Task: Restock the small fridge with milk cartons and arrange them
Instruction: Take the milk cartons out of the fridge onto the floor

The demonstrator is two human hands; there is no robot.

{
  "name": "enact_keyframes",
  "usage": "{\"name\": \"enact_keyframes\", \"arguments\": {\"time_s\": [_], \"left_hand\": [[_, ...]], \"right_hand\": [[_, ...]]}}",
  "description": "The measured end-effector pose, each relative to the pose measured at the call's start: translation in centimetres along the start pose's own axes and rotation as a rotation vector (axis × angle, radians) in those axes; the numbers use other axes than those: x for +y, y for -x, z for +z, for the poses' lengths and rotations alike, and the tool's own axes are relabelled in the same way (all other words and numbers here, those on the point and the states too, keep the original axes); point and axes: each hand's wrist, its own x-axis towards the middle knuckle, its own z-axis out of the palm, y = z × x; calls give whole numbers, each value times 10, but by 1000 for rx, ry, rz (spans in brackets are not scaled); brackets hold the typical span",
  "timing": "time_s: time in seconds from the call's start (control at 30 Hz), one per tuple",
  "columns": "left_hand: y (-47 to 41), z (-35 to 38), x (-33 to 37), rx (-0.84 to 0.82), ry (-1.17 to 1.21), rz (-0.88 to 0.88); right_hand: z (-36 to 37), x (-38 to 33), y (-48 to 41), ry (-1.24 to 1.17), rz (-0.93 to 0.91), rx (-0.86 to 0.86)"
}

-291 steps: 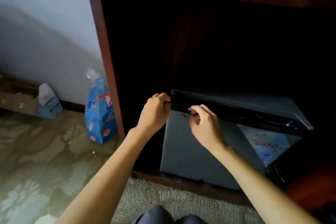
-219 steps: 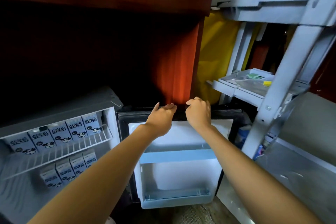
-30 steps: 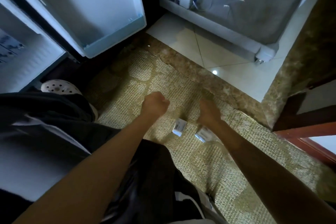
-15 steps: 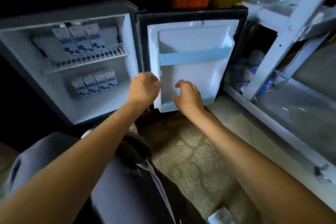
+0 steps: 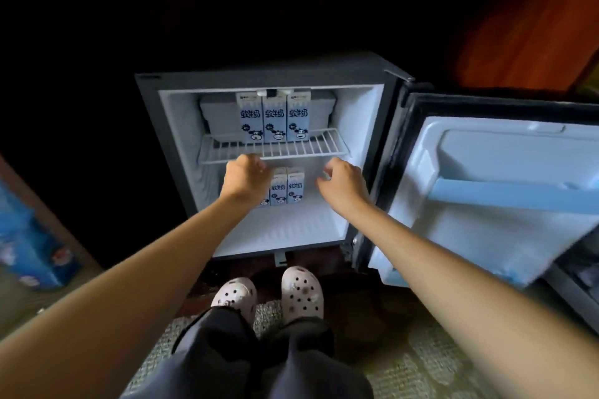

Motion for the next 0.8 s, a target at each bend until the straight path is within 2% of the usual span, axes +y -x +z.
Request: {"name": "enact_keyframes", "arguments": {"time_s": [0.13, 0.3, 0.43, 0.7, 0.8], "left_hand": [[-46, 5, -21, 41, 43, -67], [-105, 19, -33, 78, 109, -57], [-143, 35, -37, 96, 173, -44], [-181, 61, -53, 254, 337, -125], [-186, 65, -55, 308, 367, -86]], "right_hand": [[18, -5, -48, -43, -11, -41], [33, -14, -114, -128, 53, 97], [60, -15, -153, -178, 63, 114], [94, 0, -189, -310, 29, 133], [96, 3, -194, -279, 5, 177]]}}
